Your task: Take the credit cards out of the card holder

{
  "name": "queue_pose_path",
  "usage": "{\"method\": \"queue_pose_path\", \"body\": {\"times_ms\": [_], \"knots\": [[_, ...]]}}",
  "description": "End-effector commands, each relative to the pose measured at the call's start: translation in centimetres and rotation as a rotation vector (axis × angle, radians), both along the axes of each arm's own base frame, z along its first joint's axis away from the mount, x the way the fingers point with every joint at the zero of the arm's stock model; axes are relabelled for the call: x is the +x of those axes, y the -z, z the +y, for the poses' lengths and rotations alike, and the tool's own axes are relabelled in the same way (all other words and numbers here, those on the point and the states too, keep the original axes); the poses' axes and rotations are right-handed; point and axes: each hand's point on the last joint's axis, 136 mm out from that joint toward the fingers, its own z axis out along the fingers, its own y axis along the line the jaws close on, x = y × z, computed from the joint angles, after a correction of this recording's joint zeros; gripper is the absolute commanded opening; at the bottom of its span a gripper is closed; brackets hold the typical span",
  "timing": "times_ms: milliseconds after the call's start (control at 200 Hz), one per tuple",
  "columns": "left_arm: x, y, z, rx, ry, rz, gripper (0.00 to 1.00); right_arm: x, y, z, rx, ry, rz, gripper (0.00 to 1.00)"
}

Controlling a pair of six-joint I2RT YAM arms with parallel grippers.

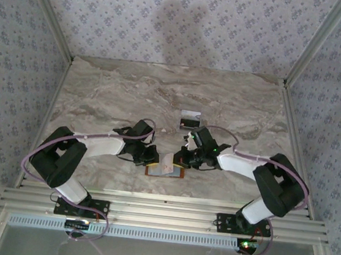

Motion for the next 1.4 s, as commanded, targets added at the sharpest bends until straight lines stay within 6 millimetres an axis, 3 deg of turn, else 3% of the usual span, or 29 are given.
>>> {"method": "queue_pose_path", "body": {"times_ms": [0,315,555,705,909,994,1019,1079,1394], "knots": [[-1.1,0.5,1.5,0.06,-0.006,0.027,0.15,0.0,-0.6,-2.2,-0.086,-0.005,-0.038,0.0],[0.5,-2.6,0.3,-0.001,-0.016,-0.05,0.25,1.5,-4.4,-3.5,-0.089,-0.04,-0.206,0.0],[1.3,-3.8,1.0,0.002,-0.041,-0.097,0.34,4.8,-7.1,-5.7,-0.205,-0.089,-0.413,0.0],[1.5,-4.2,1.9,0.003,-0.057,-0.12,0.35,7.2,-8.6,-7.0,-0.359,-0.249,-0.626,0.0],[1.8,-4.5,3.4,0.011,-0.07,-0.146,0.35,9.8,-9.5,-7.4,-0.542,-0.569,-0.842,0.0],[1.9,-4.6,3.9,0.017,-0.074,-0.148,0.35,10.7,-8.8,-8.3,-0.647,-0.703,-0.848,0.0],[1.8,-4.5,4.1,0.02,-0.075,-0.147,0.35,11.6,-9.7,-8.3,-0.676,-0.718,-0.871,0.0],[1.8,-4.5,4.5,0.025,-0.078,-0.144,0.35,12.6,-9.6,-8.7,-0.73,-0.785,-0.867,0.0],[1.5,-4.7,5.9,0.034,-0.093,-0.146,0.36,15.4,-9.5,-8.4,-0.782,-1.116,-0.916,0.0]]}}
